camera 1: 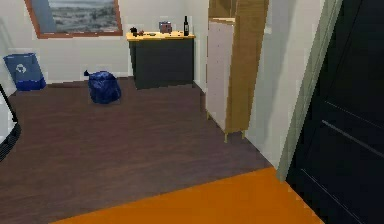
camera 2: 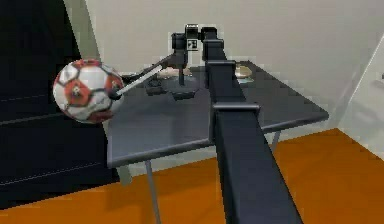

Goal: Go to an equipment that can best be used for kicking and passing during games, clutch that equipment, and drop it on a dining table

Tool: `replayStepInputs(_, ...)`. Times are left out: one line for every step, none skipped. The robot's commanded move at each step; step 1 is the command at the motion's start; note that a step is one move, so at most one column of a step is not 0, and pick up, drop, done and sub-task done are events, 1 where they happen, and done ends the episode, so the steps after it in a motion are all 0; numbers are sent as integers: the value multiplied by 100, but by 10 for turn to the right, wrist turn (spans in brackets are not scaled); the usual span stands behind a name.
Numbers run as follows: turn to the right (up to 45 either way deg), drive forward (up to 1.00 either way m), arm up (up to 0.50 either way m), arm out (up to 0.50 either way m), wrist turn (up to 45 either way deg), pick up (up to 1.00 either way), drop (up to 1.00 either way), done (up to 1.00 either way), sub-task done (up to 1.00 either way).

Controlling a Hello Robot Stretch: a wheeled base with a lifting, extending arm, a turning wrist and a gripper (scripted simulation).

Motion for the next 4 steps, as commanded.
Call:
replayStepInputs(0, 0, 0, 0, 450, 0, 0, 0, 0)
replayStepInputs(0, 0, 0, 0, 360, 0, 0, 0, 0)
replayStepInputs(0, 0, -16, 0, 0, 0, 0, 0, 0)
replayStepInputs(0, 0, 0, 0, 0, 0, 100, 0, 0)
